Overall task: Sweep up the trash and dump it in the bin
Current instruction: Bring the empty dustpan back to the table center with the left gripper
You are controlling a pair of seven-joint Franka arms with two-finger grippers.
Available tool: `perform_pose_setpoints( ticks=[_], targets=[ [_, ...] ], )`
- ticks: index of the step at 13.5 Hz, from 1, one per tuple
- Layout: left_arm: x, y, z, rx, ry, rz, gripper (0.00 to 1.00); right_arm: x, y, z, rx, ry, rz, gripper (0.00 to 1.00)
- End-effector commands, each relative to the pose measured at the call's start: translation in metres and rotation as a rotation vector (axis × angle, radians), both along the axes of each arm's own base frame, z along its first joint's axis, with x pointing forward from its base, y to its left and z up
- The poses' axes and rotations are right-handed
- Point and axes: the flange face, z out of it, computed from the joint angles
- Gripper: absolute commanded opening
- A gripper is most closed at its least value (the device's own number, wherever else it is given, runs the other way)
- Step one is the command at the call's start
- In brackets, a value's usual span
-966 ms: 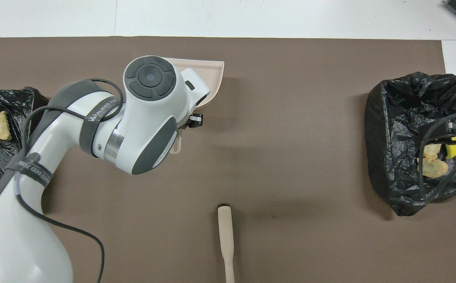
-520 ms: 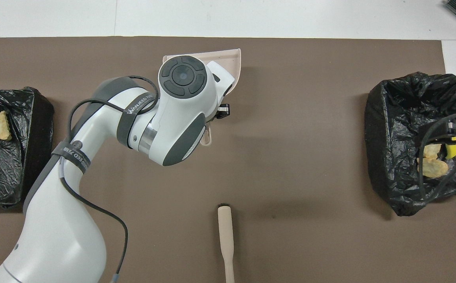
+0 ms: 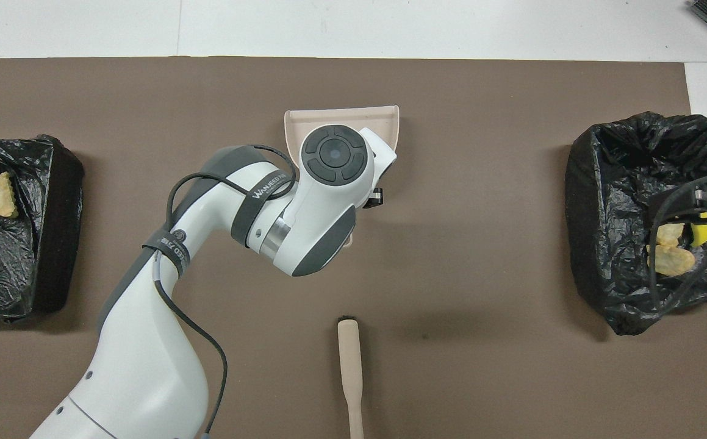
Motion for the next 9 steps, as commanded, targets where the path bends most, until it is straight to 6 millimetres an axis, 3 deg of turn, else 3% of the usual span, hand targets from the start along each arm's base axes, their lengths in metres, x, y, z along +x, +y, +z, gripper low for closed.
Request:
perform_pose_setpoints(
  ticks=[1, 3, 7, 9],
  targets=[
    [-0.008, -0.003, -0.014, -0.008, -0.005, 0.017, 0.0, 0.0, 0.0, 0.004, 0.02, -0.011, -0.011, 1.0],
    [-0.012, -0.002, -0.023, -0.001, 0.001, 0.003, 0.06, 0.0, 0.001, 0.004, 0.02, -0.011, -0.009, 1.0],
    [-0.006, 0.007, -0.024, 0.017, -0.002, 0.006, 0.74, 0.0, 0.001, 0.004, 0.02, -0.011, -0.009, 1.0],
    [0.002, 0.018, -0.015, 0.038, -0.032, -0.012, 0.94, 0.0, 0.001, 0.004, 0.02, -0.011, -0.009, 1.0]
  ],
)
